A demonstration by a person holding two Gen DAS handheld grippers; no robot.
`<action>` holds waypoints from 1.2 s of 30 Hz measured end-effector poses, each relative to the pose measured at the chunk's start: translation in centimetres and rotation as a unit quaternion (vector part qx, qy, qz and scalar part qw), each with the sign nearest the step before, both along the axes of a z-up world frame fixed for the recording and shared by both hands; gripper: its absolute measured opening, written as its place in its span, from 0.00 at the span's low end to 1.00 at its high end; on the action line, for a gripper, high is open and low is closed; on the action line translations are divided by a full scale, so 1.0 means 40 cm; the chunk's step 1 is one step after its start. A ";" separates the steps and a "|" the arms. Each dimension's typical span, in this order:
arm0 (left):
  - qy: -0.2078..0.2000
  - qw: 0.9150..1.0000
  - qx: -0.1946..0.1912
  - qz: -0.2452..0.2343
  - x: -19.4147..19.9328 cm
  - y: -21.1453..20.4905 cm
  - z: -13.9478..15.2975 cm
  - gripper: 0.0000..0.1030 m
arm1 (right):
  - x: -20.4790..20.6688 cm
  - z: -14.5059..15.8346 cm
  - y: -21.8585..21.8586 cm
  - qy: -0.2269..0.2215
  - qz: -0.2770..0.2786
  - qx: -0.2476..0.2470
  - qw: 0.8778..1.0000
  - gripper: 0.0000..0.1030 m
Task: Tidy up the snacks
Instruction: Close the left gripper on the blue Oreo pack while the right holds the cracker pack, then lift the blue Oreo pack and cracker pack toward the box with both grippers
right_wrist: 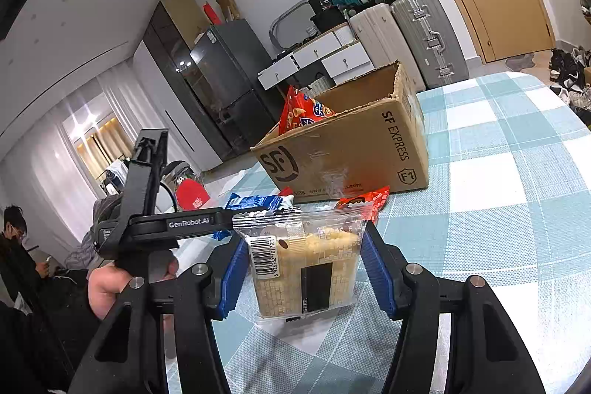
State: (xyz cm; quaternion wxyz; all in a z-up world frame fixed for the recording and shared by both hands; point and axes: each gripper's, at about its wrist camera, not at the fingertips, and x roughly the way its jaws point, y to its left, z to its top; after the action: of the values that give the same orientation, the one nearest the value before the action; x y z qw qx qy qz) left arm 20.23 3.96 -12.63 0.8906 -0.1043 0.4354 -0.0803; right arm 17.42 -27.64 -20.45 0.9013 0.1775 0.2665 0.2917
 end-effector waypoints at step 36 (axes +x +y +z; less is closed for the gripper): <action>-0.050 0.998 -0.003 -0.029 -0.224 0.135 0.200 0.40 | -0.037 0.195 0.028 -0.010 0.001 0.036 0.999 0.57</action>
State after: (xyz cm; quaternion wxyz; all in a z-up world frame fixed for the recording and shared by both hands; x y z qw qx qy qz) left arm 11.26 9.38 -4.63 0.9084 -0.0899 0.3927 -0.1119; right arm 15.94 -26.51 -12.65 0.8967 0.2065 0.2472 0.3035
